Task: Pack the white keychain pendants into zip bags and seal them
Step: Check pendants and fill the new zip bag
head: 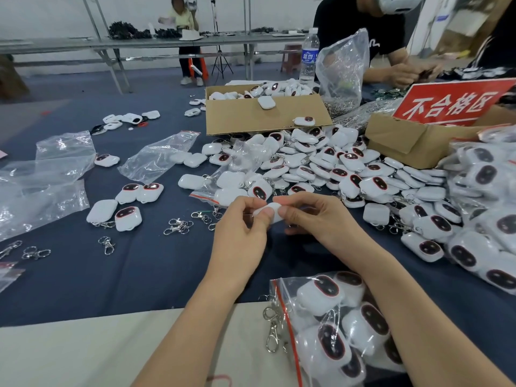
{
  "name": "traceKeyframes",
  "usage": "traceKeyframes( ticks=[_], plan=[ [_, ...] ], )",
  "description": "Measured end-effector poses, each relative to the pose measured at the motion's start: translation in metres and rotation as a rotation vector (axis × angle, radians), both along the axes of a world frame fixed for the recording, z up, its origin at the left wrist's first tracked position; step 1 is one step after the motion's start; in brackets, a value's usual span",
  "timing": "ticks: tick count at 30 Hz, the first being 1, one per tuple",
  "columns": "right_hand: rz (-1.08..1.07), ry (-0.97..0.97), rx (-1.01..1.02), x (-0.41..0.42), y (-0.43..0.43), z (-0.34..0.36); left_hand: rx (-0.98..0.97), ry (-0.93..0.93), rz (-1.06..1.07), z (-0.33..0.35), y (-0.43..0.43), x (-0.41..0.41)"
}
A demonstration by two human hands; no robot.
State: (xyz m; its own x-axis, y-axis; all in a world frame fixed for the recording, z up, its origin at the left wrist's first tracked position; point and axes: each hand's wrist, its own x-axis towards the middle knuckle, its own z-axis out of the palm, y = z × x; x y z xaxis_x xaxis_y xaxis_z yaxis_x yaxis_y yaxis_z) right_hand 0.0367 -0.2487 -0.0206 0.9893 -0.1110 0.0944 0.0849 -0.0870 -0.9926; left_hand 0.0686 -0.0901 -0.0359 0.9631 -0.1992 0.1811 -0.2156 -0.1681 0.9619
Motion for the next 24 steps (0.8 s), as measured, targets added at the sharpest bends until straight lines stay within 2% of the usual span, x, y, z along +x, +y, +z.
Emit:
traceKeyframes(
  ticks=[8,18,24],
  plan=[
    [0.004,0.022,-0.001,-0.0015,-0.0050,-0.0017,-0.018,-0.011,-0.007,-0.0005,0.0002,0.0005],
    [0.056,0.057,-0.030,-0.0032,-0.0087,-0.0011,-0.174,0.157,-0.134,0.0021,0.0058,0.0058],
    [0.042,0.064,-0.092,0.0005,-0.0087,-0.0059,-0.183,0.149,-0.135,0.0026,0.0044,0.0072]
  ],
)
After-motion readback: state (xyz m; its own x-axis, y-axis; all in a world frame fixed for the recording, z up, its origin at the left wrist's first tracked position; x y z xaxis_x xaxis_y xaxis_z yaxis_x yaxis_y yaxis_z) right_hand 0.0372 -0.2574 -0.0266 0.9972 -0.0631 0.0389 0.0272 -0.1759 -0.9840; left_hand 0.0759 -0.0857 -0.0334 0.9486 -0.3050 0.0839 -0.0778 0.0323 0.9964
